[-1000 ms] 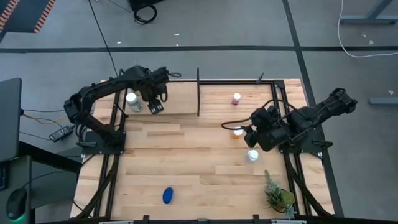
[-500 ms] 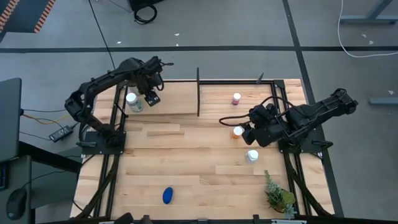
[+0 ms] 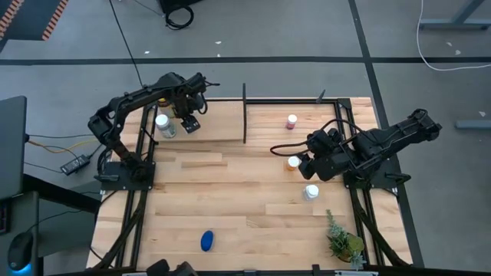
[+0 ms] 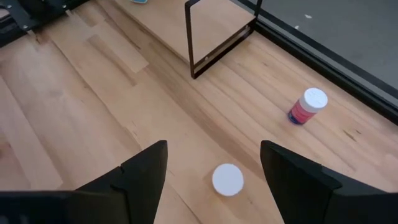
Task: Pick and place medicine bottles onto shelf by color
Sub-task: Put the white and blue medicine bottle on the shelf, then put the blue medicine bottle on the shelf
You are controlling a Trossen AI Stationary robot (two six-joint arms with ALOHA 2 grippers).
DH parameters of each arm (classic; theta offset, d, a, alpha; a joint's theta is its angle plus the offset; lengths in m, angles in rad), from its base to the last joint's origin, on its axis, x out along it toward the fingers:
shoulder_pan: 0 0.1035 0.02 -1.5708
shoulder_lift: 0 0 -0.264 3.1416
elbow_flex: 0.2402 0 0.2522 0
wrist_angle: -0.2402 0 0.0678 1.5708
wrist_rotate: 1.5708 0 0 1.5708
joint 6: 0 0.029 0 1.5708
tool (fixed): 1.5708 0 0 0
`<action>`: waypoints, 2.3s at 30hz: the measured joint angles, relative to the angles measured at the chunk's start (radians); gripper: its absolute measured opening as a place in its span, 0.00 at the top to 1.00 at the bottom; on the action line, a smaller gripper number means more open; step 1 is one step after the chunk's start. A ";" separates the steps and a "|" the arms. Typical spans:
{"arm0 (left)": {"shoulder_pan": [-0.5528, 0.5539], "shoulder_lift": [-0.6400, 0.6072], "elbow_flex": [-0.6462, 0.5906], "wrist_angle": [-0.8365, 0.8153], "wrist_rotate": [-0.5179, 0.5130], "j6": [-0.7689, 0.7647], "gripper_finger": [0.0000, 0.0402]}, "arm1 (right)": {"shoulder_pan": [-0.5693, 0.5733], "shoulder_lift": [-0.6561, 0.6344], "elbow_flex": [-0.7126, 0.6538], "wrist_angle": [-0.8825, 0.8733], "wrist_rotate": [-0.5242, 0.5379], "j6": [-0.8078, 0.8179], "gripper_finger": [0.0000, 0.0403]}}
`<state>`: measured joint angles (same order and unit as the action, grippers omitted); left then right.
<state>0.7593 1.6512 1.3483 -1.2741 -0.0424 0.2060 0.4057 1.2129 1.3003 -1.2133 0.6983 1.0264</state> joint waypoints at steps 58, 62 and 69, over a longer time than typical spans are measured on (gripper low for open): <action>-0.620 -0.187 0.282 -0.193 0.005 -0.710 0.24 | -0.004 0.000 0.000 -0.010 -0.203 -0.120 0.35; -0.791 -0.187 0.304 -0.207 0.003 -0.988 0.24 | -0.004 0.000 0.000 -0.009 -0.206 -0.102 0.35; -1.042 -0.134 0.296 -0.227 0.004 -1.341 0.27 | -0.004 0.000 0.000 -0.007 -0.213 -0.114 0.35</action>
<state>-0.2826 1.5167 1.6447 -1.5012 -0.0380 -1.1347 0.4019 1.2133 1.3005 -1.2204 0.4849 0.9121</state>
